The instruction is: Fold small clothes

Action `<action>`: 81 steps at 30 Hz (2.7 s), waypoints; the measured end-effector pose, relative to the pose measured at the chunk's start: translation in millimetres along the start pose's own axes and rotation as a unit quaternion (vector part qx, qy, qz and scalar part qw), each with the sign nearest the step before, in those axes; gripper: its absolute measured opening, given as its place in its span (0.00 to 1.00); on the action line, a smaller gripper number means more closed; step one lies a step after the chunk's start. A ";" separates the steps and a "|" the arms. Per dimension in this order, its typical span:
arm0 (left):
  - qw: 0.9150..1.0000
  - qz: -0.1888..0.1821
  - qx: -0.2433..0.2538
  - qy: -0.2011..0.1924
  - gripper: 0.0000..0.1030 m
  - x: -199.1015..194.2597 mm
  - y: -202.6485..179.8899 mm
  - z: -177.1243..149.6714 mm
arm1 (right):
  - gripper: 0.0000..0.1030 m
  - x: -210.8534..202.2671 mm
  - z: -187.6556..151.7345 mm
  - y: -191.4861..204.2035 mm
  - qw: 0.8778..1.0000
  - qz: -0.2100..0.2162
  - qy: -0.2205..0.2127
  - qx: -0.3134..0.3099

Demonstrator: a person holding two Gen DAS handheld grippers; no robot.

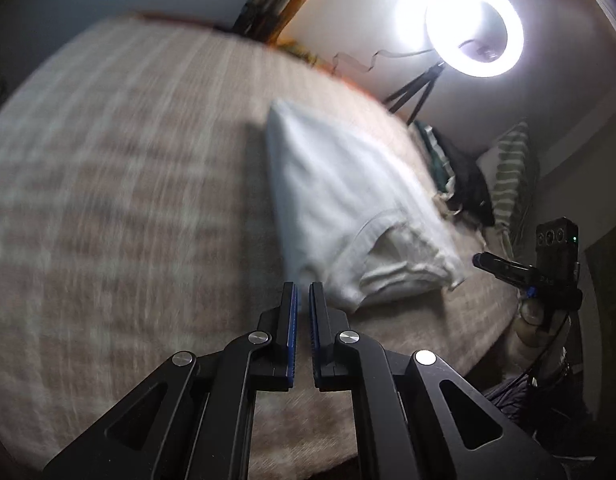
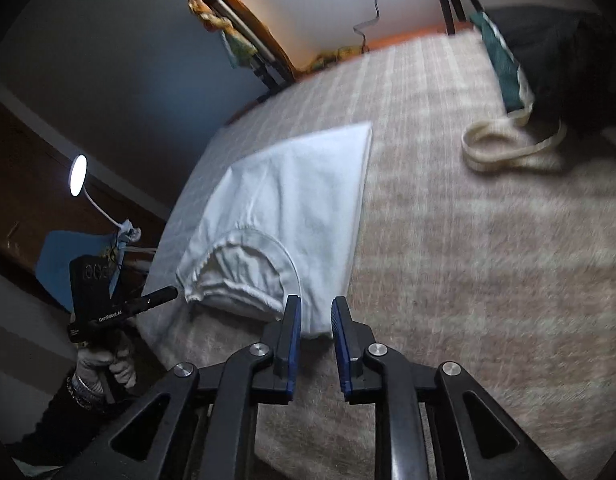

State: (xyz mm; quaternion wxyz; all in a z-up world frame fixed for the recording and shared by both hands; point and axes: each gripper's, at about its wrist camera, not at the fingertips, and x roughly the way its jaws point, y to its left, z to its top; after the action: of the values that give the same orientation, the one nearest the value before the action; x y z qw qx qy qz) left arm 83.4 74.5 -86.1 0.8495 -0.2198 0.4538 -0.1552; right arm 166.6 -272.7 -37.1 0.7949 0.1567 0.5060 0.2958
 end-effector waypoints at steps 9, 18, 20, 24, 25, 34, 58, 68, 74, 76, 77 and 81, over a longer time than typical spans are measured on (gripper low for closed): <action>0.999 0.032 0.040 0.016 0.05 45.7 -22.2 24.2 | 0.20 36.6 21.4 42.0 0.995 -0.034 -0.008 -0.097; 0.995 0.072 0.071 0.019 0.05 40.7 -2.3 -2.6 | 0.21 72.2 -5.1 48.3 0.978 -0.082 0.063 -0.180; 0.996 0.070 0.050 0.018 0.05 34.3 4.3 -3.5 | 0.21 59.3 0.2 40.5 0.984 -0.066 0.057 -0.158; 0.999 0.048 0.013 -0.019 0.05 11.2 12.3 2.3 | 0.38 35.6 13.1 20.5 0.992 -0.049 0.023 -0.112; 0.999 0.033 0.000 -0.027 0.11 7.2 14.1 5.6 | 0.38 32.1 15.8 15.6 0.994 -0.040 0.018 -0.101; 0.993 -0.043 -0.105 -0.024 0.52 28.6 28.7 41.5 | 0.51 42.3 31.8 -28.2 0.999 0.009 0.025 0.035; 0.982 -0.085 -0.167 0.009 0.30 88.2 42.9 75.4 | 0.28 85.8 31.8 -46.1 0.987 0.090 0.046 0.123; 0.994 -0.041 -0.099 -0.010 0.07 83.7 17.1 79.6 | 0.09 74.1 34.2 -6.2 0.998 0.022 0.028 0.048; 0.996 -0.028 -0.076 -0.021 0.05 79.0 9.0 80.4 | 0.08 71.8 36.8 12.0 1.000 -0.007 0.016 0.018; 0.996 -0.024 -0.080 -0.019 0.05 80.1 13.0 80.5 | 0.08 73.1 38.2 12.2 1.000 -0.008 0.016 0.020; 0.996 -0.025 -0.086 -0.018 0.05 82.6 13.3 80.3 | 0.08 75.1 38.9 10.4 1.000 -0.006 0.018 0.023; 0.992 -0.038 -0.122 0.001 0.09 89.9 27.8 79.9 | 0.15 83.3 37.9 2.3 0.999 0.002 0.034 0.042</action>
State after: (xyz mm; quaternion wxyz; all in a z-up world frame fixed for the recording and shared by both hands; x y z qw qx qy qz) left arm 200.7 75.2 -124.4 0.8096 -0.3385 0.4613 -0.1307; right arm 226.0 -216.7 -78.4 0.7695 0.1807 0.5443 0.2811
